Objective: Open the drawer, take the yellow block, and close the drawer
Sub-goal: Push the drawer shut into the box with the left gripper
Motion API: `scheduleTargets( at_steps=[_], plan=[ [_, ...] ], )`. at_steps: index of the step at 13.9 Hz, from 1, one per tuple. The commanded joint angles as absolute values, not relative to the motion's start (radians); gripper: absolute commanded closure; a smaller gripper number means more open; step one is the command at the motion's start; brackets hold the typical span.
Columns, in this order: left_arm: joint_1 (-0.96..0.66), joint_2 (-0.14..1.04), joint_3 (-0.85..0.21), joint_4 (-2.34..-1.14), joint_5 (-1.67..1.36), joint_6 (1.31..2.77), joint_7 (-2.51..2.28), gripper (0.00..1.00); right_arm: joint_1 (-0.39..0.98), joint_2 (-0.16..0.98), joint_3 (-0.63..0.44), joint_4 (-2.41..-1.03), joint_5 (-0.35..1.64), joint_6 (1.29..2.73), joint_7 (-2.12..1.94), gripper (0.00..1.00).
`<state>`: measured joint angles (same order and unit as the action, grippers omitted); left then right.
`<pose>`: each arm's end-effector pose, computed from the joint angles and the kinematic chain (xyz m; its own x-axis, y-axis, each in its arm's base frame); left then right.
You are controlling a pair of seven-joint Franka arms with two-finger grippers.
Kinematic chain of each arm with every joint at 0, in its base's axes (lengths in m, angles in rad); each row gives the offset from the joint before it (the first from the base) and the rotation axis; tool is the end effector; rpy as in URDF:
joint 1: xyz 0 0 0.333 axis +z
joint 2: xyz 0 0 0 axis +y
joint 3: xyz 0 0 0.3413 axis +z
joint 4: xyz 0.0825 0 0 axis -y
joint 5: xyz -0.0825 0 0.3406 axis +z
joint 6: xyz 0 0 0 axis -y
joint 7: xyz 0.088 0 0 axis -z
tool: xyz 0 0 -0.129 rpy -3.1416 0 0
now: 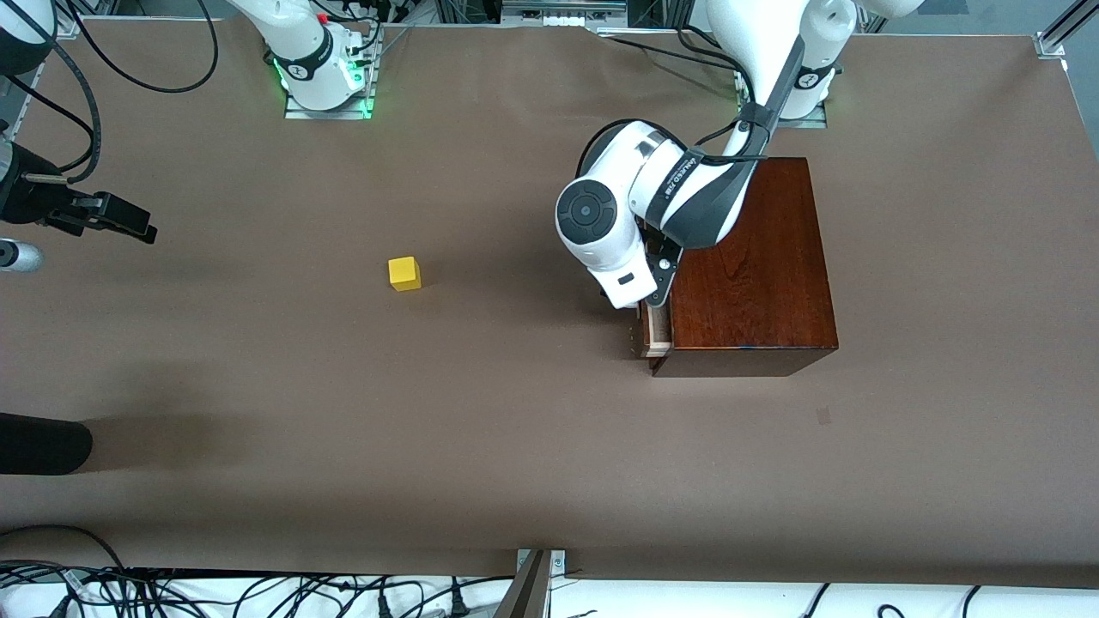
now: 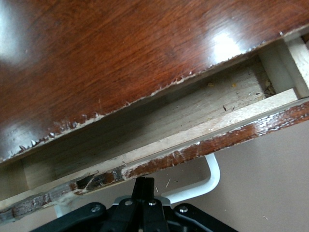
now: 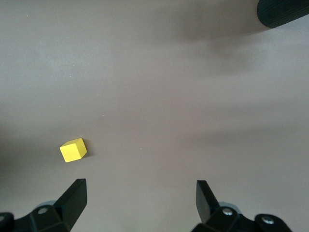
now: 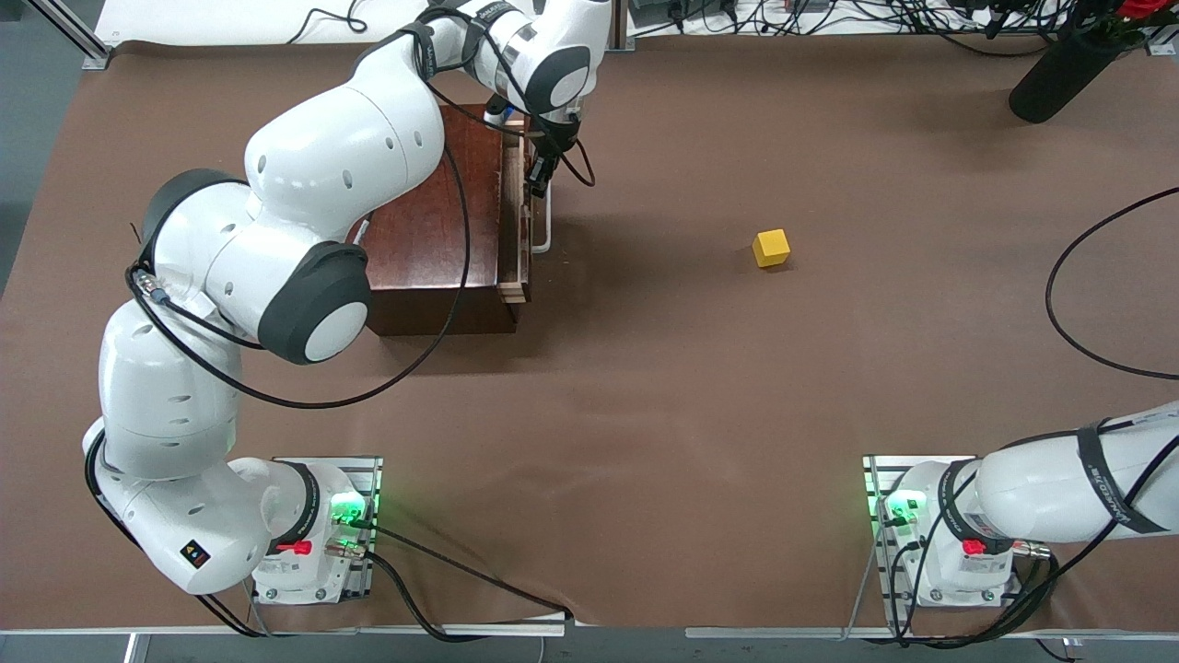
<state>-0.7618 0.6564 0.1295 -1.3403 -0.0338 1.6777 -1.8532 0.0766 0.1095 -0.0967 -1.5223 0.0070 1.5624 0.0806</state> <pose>0.5198 -0.4084 0.3398 0.3626 0.9225 0.1321 0.9058 -0.3155 -0.2830 0.5430 -0.0070 0.5903 0.9926 -0.1006 -0.0683 -0.1002 -0.9949 0.0091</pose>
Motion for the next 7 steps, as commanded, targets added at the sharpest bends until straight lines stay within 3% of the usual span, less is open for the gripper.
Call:
scheduleTargets(
  at_steps=[1,7],
  plan=[
    [-0.732,0.620,0.129,-1.397,-0.005,1.680,-1.792,1.00,0.087,0.097,-0.109,-1.516,-0.002,1.546,0.086,0.00],
    [-0.686,0.620,0.129,-1.407,-0.005,1.680,-1.721,1.00,0.087,0.097,-0.110,-1.503,-0.002,1.545,0.084,0.00]
  ],
)
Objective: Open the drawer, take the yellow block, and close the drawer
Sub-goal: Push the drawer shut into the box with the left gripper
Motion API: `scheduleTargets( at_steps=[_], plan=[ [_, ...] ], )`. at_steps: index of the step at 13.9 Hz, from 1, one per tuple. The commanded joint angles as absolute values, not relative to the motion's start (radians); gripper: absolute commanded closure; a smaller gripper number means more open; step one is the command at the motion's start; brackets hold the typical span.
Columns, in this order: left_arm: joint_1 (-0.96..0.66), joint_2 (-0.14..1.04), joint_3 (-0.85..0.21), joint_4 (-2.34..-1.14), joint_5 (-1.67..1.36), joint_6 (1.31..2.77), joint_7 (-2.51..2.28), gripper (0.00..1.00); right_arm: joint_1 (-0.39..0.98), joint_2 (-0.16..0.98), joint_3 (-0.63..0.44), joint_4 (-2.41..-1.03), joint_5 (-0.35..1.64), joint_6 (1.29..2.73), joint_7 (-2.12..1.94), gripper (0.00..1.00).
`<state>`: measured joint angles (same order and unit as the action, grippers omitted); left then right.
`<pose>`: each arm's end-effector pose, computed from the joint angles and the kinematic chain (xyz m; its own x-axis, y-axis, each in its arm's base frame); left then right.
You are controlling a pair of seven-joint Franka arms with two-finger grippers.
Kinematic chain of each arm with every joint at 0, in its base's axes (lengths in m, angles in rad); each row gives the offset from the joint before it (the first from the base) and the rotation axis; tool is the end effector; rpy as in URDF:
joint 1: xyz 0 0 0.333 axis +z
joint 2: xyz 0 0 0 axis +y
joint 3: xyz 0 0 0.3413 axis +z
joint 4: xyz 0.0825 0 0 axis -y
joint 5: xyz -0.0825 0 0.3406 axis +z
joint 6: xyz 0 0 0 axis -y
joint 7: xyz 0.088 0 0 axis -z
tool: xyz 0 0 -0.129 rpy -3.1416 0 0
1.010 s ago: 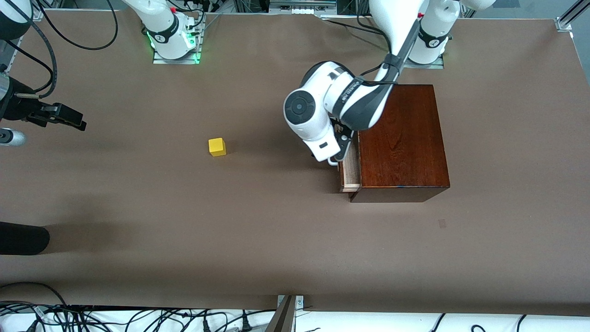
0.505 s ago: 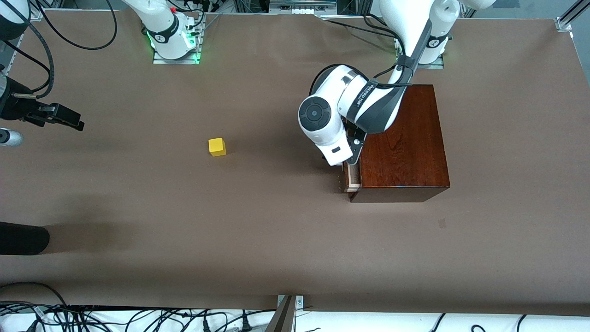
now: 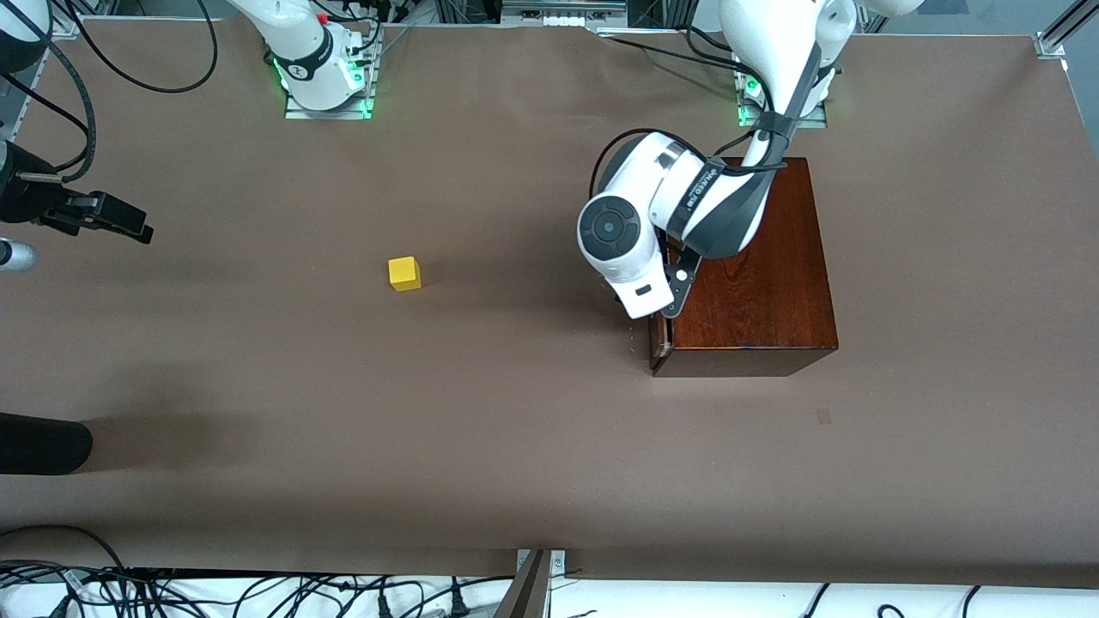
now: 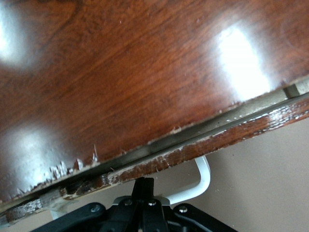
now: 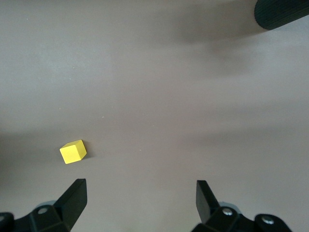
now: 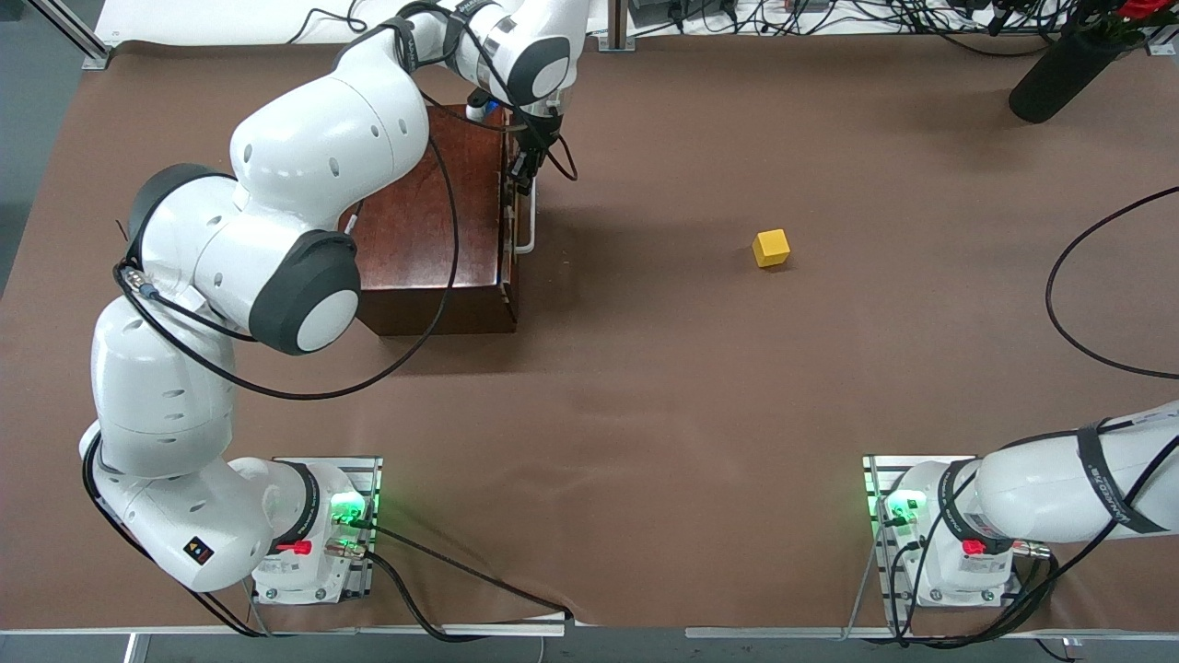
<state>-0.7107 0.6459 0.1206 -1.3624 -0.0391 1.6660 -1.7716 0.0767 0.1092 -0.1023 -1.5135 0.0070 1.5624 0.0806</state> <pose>0.5319 -0.3813 0.3373 0.3942 0.9133 0.1023 0.8831 -0.3456 -0.3172 0.5435 -0.0098 0.5942 0.9926 -0.1060 -0.0592 -0.1056 -0.9944 0.0089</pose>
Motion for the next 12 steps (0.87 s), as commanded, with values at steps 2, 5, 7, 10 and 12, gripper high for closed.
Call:
scheduleTargets(
  at_steps=[2,5,7,10,12],
  plan=[
    [-0.683,0.618,0.129,-1.404,-0.005,1.678,-1.721,1.00,0.087,0.097,-0.110,-1.500,-0.002,1.545,0.084,0.00],
    [-0.678,0.611,0.129,-1.405,-0.005,1.678,-1.717,1.00,0.087,0.097,-0.110,-1.500,0.000,1.546,0.084,0.00],
    [-0.664,0.612,0.129,-1.405,-0.005,1.680,-1.692,1.00,0.087,0.097,-0.110,-1.500,0.002,1.545,0.084,0.00],
    [-0.666,0.611,0.129,-1.398,-0.005,1.675,-1.690,1.00,0.087,0.097,-0.110,-1.500,0.002,1.545,0.086,0.00],
    [-0.675,0.606,0.121,-1.358,0.014,1.634,-1.693,1.00,0.087,0.097,-0.110,-1.500,0.002,1.545,0.086,0.00]
  ],
)
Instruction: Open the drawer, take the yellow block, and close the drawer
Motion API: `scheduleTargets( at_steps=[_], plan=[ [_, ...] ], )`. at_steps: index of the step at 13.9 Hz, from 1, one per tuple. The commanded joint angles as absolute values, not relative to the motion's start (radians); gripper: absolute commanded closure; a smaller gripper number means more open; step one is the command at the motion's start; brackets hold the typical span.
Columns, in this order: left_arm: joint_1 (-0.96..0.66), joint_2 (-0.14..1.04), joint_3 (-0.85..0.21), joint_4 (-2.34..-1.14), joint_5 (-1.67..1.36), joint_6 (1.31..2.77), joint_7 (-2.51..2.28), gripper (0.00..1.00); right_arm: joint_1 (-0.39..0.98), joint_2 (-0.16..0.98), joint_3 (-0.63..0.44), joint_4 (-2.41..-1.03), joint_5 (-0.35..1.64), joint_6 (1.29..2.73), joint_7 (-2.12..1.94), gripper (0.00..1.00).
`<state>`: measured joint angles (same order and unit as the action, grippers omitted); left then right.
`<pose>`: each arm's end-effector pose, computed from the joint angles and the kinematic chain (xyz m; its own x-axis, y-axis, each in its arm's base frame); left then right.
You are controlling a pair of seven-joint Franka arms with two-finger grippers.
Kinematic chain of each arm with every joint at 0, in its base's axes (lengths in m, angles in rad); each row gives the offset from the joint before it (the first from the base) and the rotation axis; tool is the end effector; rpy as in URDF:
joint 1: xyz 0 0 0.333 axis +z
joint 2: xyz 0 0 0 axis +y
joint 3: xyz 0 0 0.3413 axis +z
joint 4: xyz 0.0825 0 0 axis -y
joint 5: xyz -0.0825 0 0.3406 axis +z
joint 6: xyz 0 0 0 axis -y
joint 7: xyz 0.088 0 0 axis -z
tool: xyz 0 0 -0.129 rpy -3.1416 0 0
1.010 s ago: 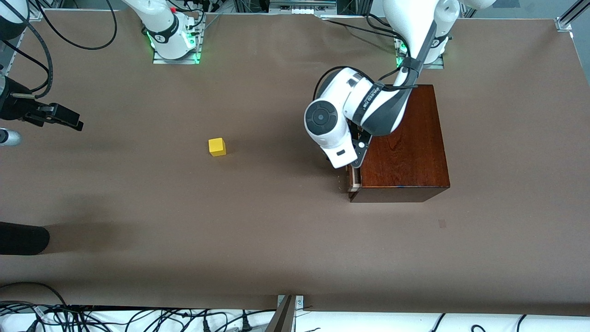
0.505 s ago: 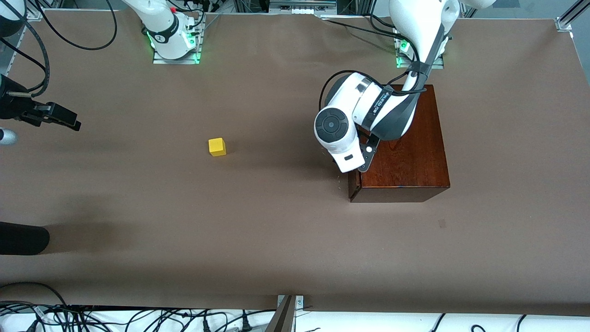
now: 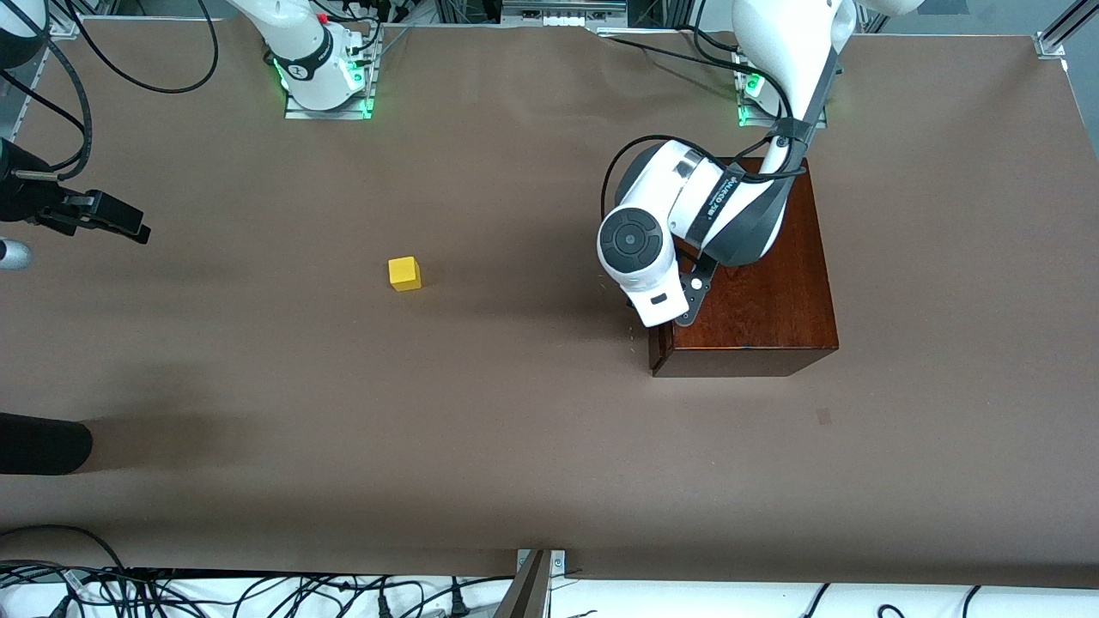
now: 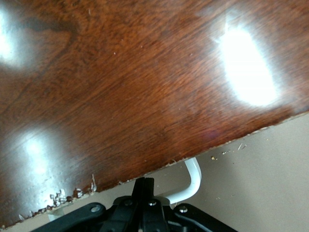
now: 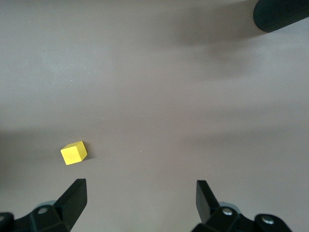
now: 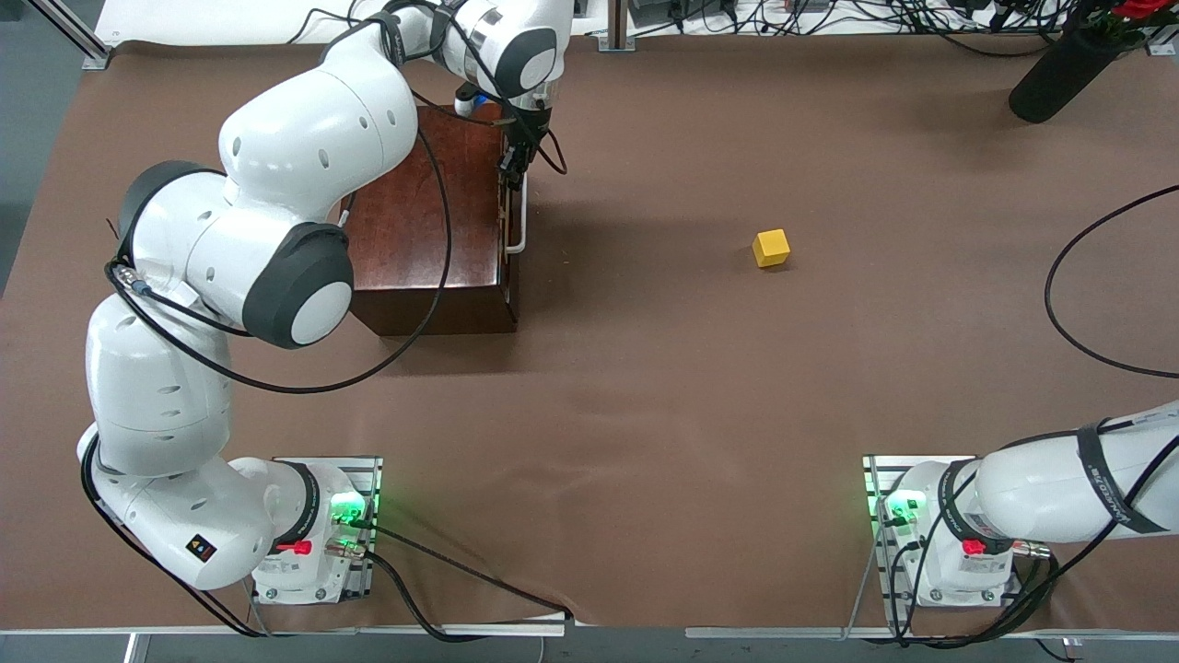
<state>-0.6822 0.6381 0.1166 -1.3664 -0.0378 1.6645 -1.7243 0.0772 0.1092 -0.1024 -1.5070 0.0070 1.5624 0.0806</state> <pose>0.5406 -0.3668 0.3406 0.4128 0.9068 0.0849 0.8732 -0.3675 -0.3202 0.5439 -0.0095 0.5970 0.9930 -0.1055 -0.0527 -0.1052 -0.9944 0.0084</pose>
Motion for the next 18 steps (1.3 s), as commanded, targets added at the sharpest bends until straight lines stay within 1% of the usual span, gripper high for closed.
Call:
scheduleTargets(
  at_steps=[1,3,8,10,13,15,16,17,18],
  plan=[
    [-0.681,0.606,0.118,-1.324,0.014,1.609,-1.698,1.00,0.087,0.097,-0.110,-1.500,0.003,1.546,0.087,0.00],
    [-0.683,0.592,0.110,-1.267,0.003,1.553,-1.701,1.00,0.087,0.097,-0.110,-1.500,0.003,1.546,0.087,0.00],
    [-0.689,0.467,0.115,-1.264,0.018,1.529,-1.614,1.00,0.087,0.097,-0.110,-1.500,0.003,1.546,0.087,0.00],
    [-0.666,0.439,0.130,-1.264,0.017,1.523,-1.469,1.00,0.087,0.097,-0.110,-1.500,0.003,1.545,0.086,0.00],
    [-0.582,0.391,0.135,-1.262,0.023,1.523,-1.332,1.00,0.087,0.097,-0.110,-1.500,0.003,1.545,0.086,0.00],
    [-0.529,0.338,0.137,-1.264,0.038,1.522,-1.202,0.89,0.087,0.097,-0.112,-1.499,0.003,1.546,0.087,0.00],
    [-0.503,0.310,0.137,-1.273,0.038,1.514,-1.143,0.81,0.087,0.097,-0.110,-1.500,0.003,1.546,0.087,0.00],
    [-0.465,0.293,0.135,-1.275,0.037,1.503,-1.067,0.57,0.087,0.097,-0.112,-1.499,0.003,1.546,0.089,0.00],
    [-0.428,0.281,0.133,-1.275,0.029,1.490,-0.980,0.04,0.087,0.097,-0.112,-1.499,0.003,1.546,0.087,0.00]
  ],
)
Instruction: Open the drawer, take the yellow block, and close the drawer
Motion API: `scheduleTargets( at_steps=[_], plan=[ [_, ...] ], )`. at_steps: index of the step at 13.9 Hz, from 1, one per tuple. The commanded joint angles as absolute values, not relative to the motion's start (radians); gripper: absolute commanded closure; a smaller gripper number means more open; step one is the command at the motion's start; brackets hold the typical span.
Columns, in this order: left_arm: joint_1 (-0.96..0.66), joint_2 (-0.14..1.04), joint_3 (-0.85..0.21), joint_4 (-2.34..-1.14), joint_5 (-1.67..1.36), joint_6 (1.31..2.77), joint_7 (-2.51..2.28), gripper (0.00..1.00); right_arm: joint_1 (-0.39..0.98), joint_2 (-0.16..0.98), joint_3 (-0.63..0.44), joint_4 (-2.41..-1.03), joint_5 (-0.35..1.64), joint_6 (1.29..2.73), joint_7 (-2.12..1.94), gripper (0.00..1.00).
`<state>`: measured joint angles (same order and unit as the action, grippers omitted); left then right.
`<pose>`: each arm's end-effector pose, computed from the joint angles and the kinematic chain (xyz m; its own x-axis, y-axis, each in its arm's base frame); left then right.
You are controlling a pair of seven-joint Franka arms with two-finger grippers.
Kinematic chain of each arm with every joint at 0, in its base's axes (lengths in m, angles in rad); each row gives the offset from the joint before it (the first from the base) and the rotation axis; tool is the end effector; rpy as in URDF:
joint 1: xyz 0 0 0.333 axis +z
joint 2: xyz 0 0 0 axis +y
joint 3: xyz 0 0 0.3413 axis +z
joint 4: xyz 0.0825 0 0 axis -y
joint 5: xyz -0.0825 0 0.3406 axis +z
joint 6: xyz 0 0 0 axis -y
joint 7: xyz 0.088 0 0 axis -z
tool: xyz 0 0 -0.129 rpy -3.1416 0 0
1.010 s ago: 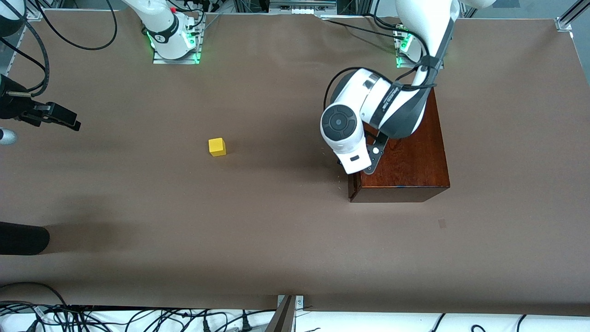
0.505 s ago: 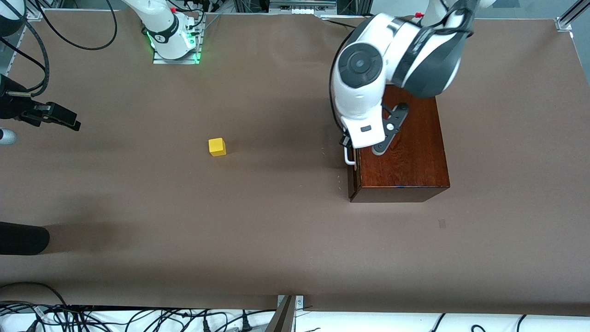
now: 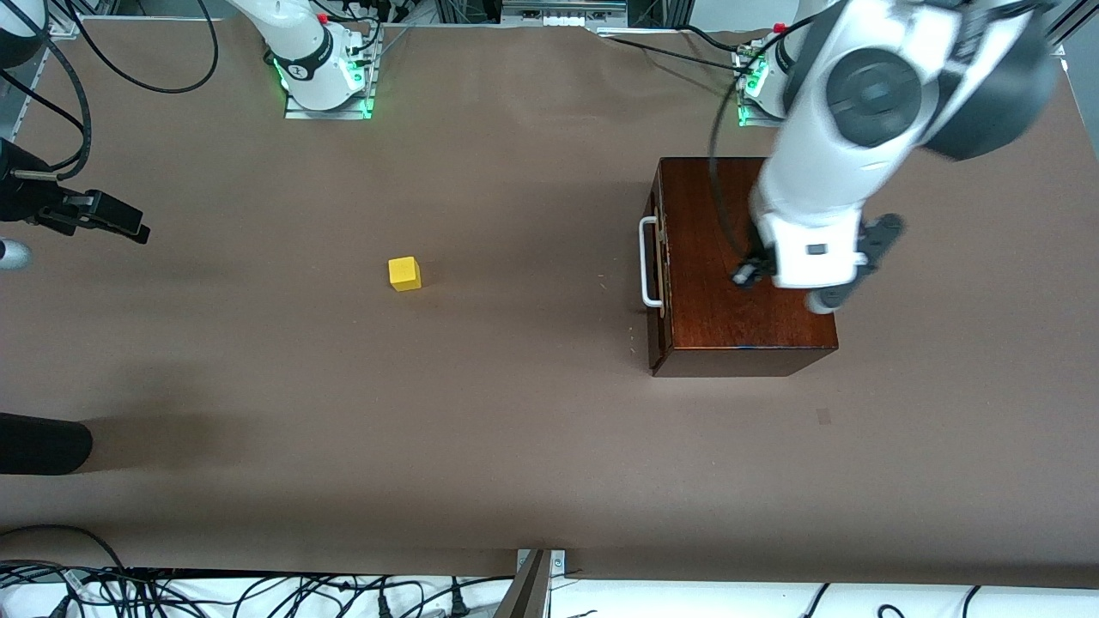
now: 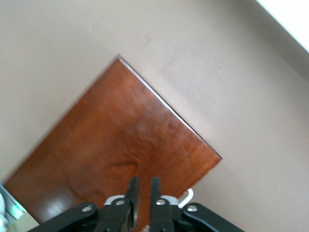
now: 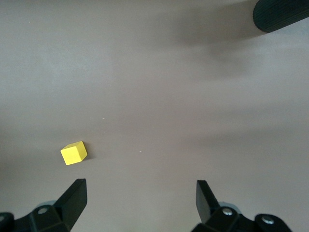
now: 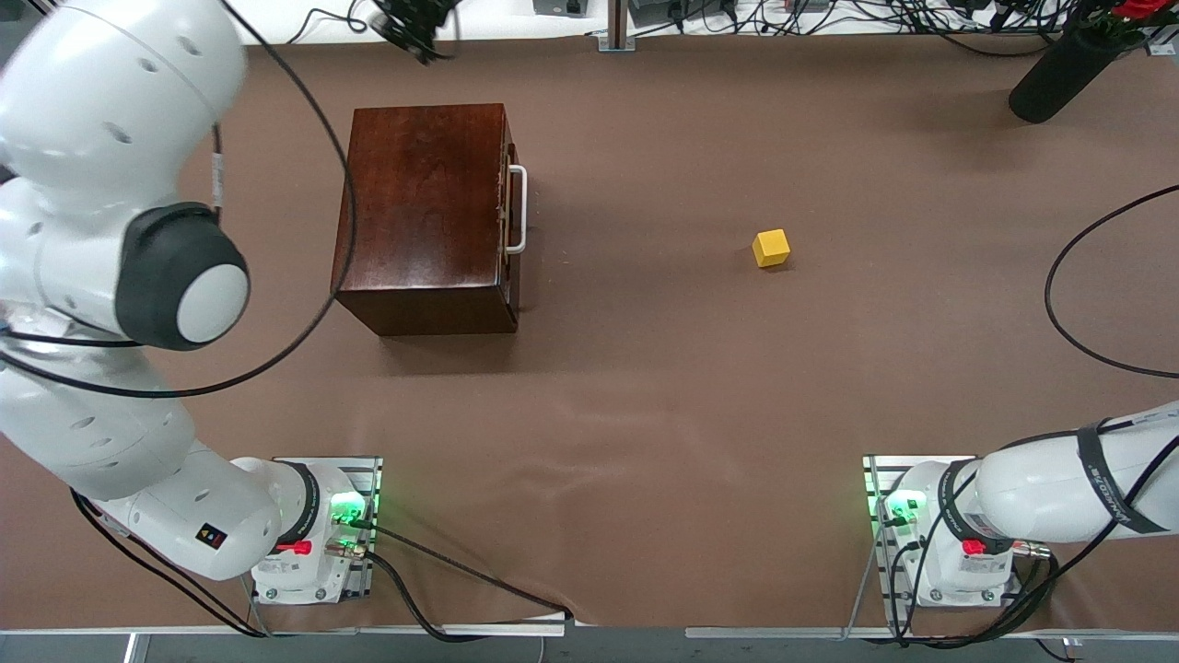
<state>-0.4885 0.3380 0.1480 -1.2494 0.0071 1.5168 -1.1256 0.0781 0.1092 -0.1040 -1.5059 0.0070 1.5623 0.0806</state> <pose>0.5704 -0.2188 0.5714 0.7124 0.7015 0.0217 0.7004 -0.7087 -0.0846 0.5440 -0.0099 0.5974 0.9930 -0.1062 -0.0517 -0.1059 -0.9943 0.0085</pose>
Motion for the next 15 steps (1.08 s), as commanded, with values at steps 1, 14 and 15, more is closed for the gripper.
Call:
scheduleTargets(
  at_steps=[1,14,15],
  plan=[
    [-0.399,0.272,0.133,-1.278,0.025,1.483,-0.915,0.00,0.087,0.097,-0.112,-1.500,0.003,1.546,0.087,0.00],
    [-0.230,0.153,0.120,-1.335,0.023,1.355,-0.296,0.00,0.087,0.097,-0.112,-1.499,0.003,1.546,0.089,0.00],
    [-0.230,0.128,0.097,-1.365,0.029,1.361,-0.293,0.00,0.087,0.097,-0.112,-1.499,0.003,1.546,0.089,0.00]
  ],
)
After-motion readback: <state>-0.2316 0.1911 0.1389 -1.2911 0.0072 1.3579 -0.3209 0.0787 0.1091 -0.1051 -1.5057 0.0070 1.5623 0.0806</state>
